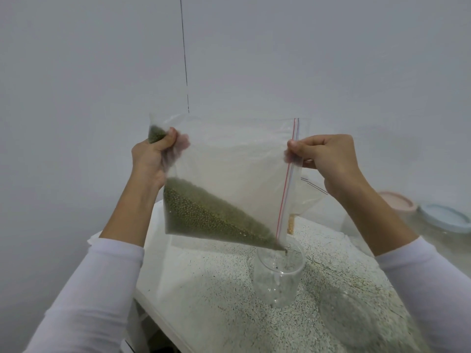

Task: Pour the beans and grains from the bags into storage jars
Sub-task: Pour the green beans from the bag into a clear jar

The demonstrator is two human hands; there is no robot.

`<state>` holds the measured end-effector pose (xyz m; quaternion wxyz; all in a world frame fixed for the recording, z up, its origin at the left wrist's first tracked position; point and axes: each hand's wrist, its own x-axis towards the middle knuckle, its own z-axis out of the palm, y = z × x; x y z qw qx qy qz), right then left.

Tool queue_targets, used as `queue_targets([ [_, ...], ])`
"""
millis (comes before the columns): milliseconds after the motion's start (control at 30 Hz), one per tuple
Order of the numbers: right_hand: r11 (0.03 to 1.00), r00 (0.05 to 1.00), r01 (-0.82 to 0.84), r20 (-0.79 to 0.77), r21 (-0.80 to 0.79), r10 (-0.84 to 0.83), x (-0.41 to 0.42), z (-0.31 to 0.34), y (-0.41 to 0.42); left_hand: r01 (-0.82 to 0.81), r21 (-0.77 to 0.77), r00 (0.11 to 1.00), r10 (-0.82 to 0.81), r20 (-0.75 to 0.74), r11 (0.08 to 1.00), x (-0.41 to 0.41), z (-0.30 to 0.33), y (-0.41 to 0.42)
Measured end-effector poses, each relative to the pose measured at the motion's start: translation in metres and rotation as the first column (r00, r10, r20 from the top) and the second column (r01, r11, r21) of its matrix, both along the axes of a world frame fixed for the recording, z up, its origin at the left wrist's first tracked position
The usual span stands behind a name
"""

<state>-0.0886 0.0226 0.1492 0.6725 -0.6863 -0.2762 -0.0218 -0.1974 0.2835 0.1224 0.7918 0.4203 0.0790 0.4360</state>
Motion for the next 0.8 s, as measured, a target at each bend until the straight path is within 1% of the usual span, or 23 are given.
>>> queue_targets([
  [100, 1.000, 1.000, -0.010, -0.006, 0.005, 0.010, -0.001, 0.001, 0.000, -0.004, -0.007, 1.000, 0.004, -0.008, 1.000, 0.000, 0.000, 0.000],
  [200, 1.000, 1.000, -0.005, 0.000, 0.004, 0.005, -0.002, 0.000, 0.001, 0.031, 0.001, 0.999, -0.031, -0.017, 1.000, -0.002, -0.001, 0.003],
  [300, 0.999, 0.999, -0.043, -0.017, -0.008, 0.043, -0.004, 0.002, 0.000, 0.043, 0.012, 0.999, -0.042, -0.030, 0.999, -0.005, -0.002, 0.004],
  [467, 0.999, 1.000, -0.027, 0.016, 0.019, 0.027, -0.007, 0.003, 0.006, 0.031, 0.001, 0.999, -0.030, -0.009, 1.000, -0.006, 0.000, 0.005],
  [533, 0.998, 0.999, -0.054, 0.001, 0.008, 0.054, -0.007, 0.002, 0.007, 0.010, 0.014, 0.999, -0.009, -0.035, 1.000, -0.008, 0.001, 0.003],
  [633, 0.998, 0.998, -0.060, -0.002, 0.032, 0.060, -0.007, 0.002, 0.007, -0.016, -0.007, 1.000, 0.016, -0.005, 1.000, -0.011, 0.003, 0.003],
  [800, 0.998, 0.998, -0.069, 0.011, 0.009, 0.069, -0.009, 0.005, 0.012, -0.033, 0.017, 0.999, 0.033, -0.042, 0.999, -0.014, 0.008, -0.005],
])
